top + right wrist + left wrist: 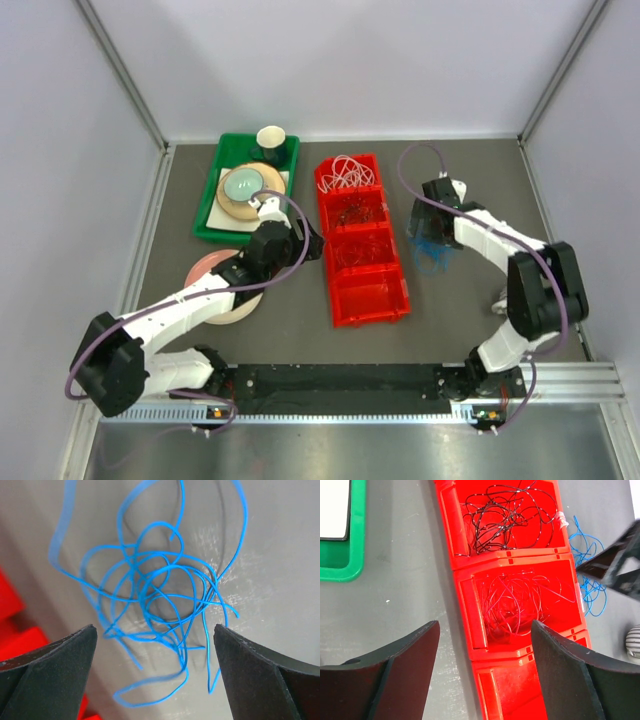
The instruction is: Untangle the cables
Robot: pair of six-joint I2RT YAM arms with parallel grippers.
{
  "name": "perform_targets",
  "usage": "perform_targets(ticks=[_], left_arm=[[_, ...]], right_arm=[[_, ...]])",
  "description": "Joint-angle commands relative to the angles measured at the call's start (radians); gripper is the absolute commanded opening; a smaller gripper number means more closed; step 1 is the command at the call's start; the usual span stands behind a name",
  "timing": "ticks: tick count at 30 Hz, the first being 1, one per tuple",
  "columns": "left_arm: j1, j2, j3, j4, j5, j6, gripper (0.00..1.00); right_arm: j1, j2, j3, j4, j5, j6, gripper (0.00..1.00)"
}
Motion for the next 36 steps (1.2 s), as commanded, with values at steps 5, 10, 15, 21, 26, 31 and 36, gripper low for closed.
perform_targets(ticks=[5, 10, 15, 21, 26, 31, 36], left_arm=[[0.006, -0.022, 0.009, 0.051, -0.001, 0.005, 0.78], [0.006, -0.021, 0.008, 0.048, 0.002, 0.002, 0.78], [0.006, -0.015, 0.017, 0.045, 0.007, 0.009, 0.78], [0.011, 0.004, 0.038, 0.042, 0.019, 0.032, 0.78], [0.021, 0.024, 0.049, 0.048, 0.020, 0.035, 0.77], [0.046, 0.014, 0.052, 0.047, 0.016, 0.048, 0.77], [0.077, 0.004, 0.051, 0.031, 0.014, 0.063, 0.77]], right_arm=[[-0.020, 0.120, 0.018, 0.106, -0.033, -0.016, 0.85], [-0.060, 0.155, -0.007, 0.166, -0.067, 0.007, 0.24], [-0.062, 0.082, -0.061, 0.170, -0.030, 0.033, 0.00], [-0.063, -0.260, -0.090, 0.160, -0.022, 0.009, 0.00], [-0.059, -0.467, 0.032, 0.075, -0.068, -0.020, 0.00], [-0.031, -0.554, 0.140, -0.035, -0.172, -0.056, 0.00], [0.136, -0.610, 0.244, -0.109, -0.122, -0.090, 0.00]])
